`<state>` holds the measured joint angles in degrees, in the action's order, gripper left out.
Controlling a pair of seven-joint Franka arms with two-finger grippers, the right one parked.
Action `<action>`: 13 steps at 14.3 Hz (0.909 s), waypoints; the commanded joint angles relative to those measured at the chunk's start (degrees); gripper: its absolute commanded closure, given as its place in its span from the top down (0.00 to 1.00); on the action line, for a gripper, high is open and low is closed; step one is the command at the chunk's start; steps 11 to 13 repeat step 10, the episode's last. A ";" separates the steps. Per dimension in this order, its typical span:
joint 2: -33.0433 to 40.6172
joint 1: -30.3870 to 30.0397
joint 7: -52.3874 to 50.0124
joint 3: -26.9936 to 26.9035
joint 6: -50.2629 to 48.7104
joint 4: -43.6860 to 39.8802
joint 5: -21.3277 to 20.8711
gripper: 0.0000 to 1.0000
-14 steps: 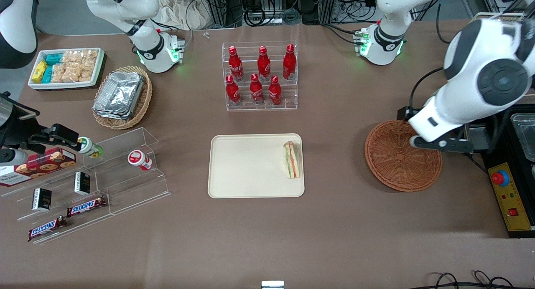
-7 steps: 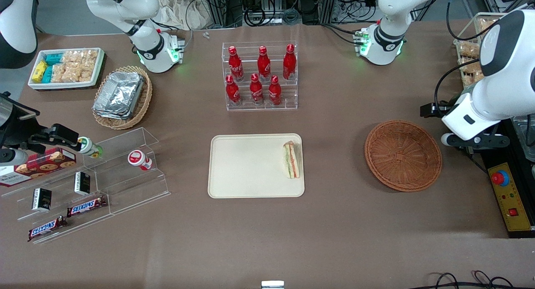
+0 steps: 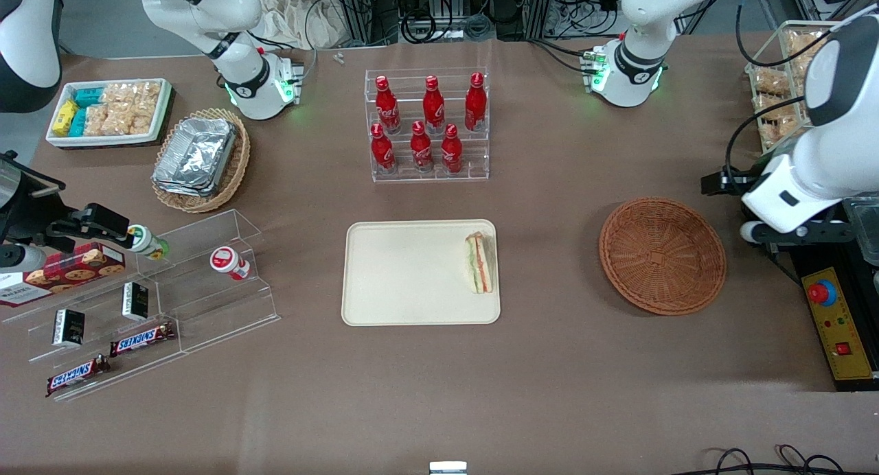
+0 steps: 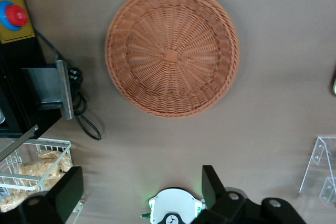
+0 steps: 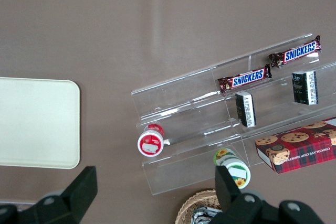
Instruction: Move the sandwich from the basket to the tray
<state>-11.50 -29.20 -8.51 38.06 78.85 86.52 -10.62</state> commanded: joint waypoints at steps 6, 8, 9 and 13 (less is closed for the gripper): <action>0.60 26.46 -0.19 -31.19 -0.45 -2.41 6.58 1.00; 0.60 27.35 -0.28 -31.56 -0.45 -2.32 6.67 1.00; 0.51 27.96 -0.19 -32.08 -0.36 -2.32 6.67 1.00; 0.51 28.58 -0.19 -32.52 -0.27 -2.32 6.67 1.00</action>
